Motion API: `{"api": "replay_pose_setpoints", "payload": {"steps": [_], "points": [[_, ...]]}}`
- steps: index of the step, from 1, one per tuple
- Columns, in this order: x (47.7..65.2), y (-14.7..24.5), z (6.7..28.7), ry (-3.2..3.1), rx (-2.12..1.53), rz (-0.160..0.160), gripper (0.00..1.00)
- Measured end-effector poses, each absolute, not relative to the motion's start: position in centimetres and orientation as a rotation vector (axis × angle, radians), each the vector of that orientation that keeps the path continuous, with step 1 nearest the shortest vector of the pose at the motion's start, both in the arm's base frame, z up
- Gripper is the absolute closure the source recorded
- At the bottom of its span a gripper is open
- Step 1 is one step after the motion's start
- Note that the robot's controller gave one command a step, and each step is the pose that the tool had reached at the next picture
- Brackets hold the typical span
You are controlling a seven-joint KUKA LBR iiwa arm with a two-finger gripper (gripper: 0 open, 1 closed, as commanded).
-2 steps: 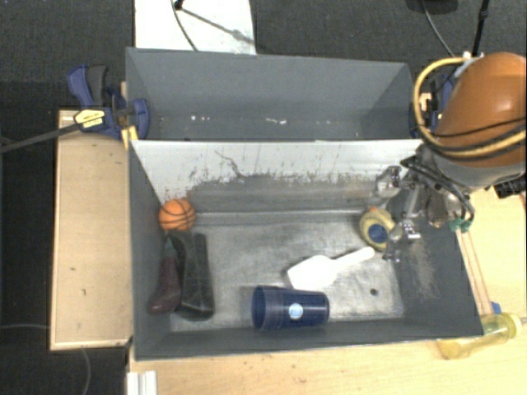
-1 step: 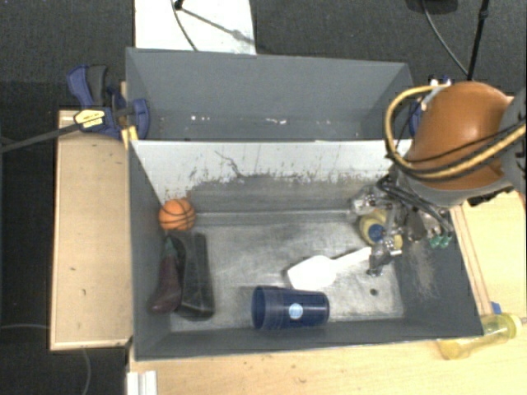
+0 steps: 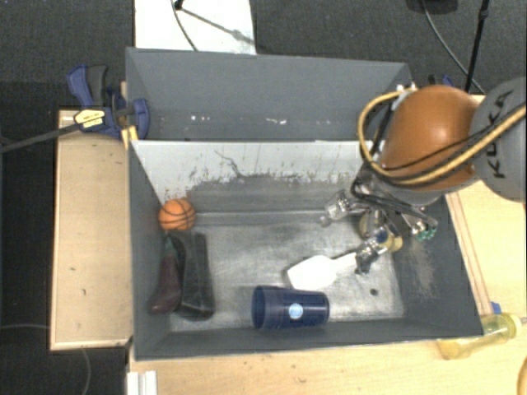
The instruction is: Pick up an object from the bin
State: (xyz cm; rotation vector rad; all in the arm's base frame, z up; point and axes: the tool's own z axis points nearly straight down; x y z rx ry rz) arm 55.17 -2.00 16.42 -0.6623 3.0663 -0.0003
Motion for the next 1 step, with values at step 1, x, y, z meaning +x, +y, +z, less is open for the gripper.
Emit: {"api": "replay_pose_setpoints", "payload": {"steps": [1], "points": [[53.43,-2.09,11.96,3.065,-0.688,0.002,0.0]]}}
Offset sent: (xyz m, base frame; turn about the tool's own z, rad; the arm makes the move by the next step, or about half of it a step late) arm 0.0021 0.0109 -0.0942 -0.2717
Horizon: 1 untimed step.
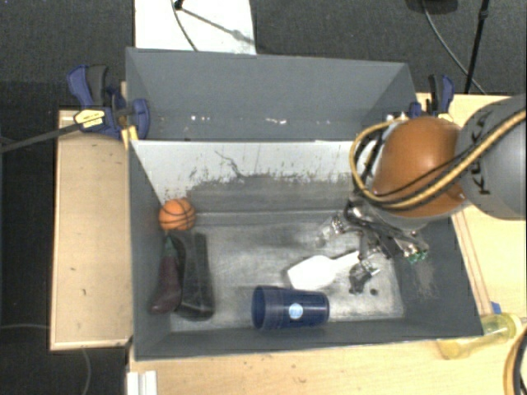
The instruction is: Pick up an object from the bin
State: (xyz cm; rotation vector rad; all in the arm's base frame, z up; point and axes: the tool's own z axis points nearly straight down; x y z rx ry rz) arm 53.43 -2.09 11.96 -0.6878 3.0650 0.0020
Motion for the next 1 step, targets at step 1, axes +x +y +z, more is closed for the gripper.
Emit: {"api": "replay_pose_setpoints", "payload": {"steps": [1], "points": [[54.76,-1.36,9.25,2.993,-0.942,-0.001,0.0]]}}
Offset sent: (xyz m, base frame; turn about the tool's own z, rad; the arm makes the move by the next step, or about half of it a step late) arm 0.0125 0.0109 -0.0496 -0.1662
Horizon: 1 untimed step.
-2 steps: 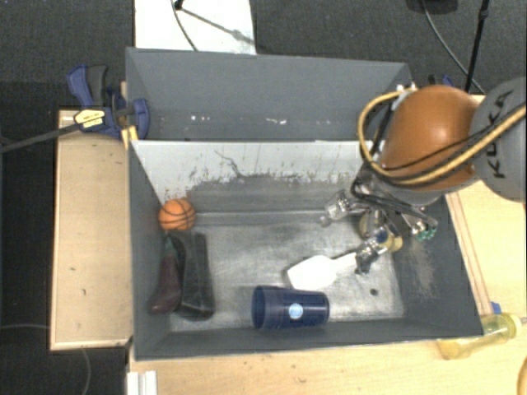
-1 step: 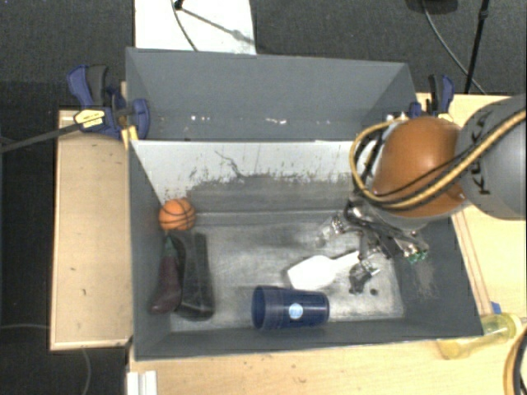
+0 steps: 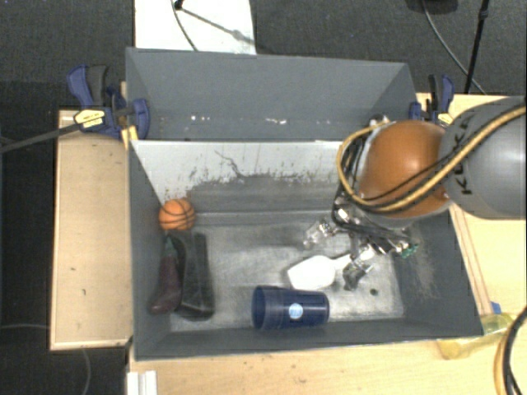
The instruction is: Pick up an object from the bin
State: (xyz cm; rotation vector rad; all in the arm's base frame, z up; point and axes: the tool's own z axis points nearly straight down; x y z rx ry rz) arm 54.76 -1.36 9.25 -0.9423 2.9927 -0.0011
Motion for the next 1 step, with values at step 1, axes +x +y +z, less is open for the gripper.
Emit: {"api": "replay_pose_setpoints", "payload": {"steps": [1], "points": [[54.9,-1.01,7.41,2.995,-0.939,-0.002,1.0]]}}
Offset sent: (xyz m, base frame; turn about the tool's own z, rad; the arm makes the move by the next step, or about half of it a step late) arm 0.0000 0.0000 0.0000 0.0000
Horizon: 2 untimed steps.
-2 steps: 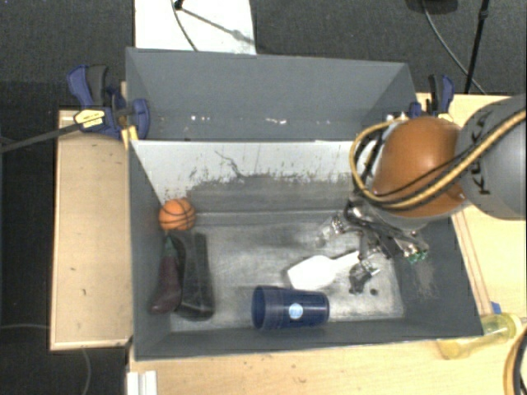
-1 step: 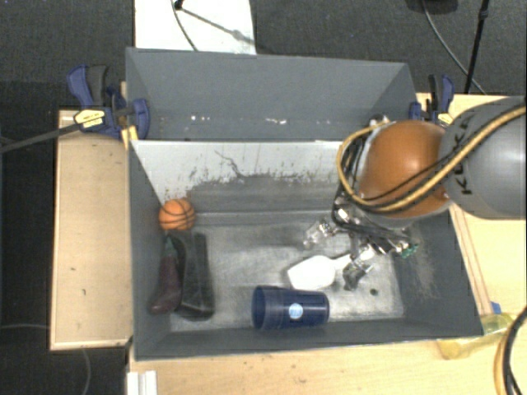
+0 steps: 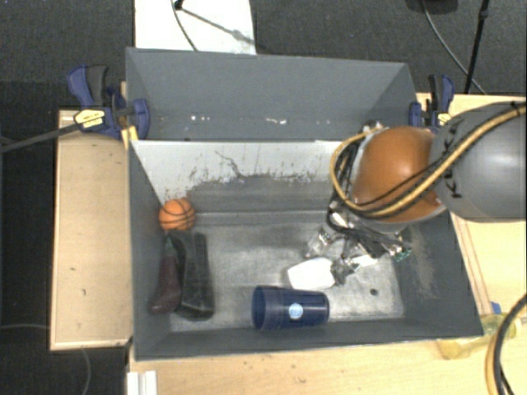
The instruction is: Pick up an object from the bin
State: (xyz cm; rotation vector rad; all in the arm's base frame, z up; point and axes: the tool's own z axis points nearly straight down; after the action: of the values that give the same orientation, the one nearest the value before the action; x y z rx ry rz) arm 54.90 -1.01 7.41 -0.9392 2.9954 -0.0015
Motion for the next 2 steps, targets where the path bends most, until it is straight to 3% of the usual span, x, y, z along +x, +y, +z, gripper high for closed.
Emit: {"api": "replay_pose_setpoints", "payload": {"steps": [2], "points": [[54.77,-1.01,7.78,2.997,-0.94,0.0,1.0]]}}
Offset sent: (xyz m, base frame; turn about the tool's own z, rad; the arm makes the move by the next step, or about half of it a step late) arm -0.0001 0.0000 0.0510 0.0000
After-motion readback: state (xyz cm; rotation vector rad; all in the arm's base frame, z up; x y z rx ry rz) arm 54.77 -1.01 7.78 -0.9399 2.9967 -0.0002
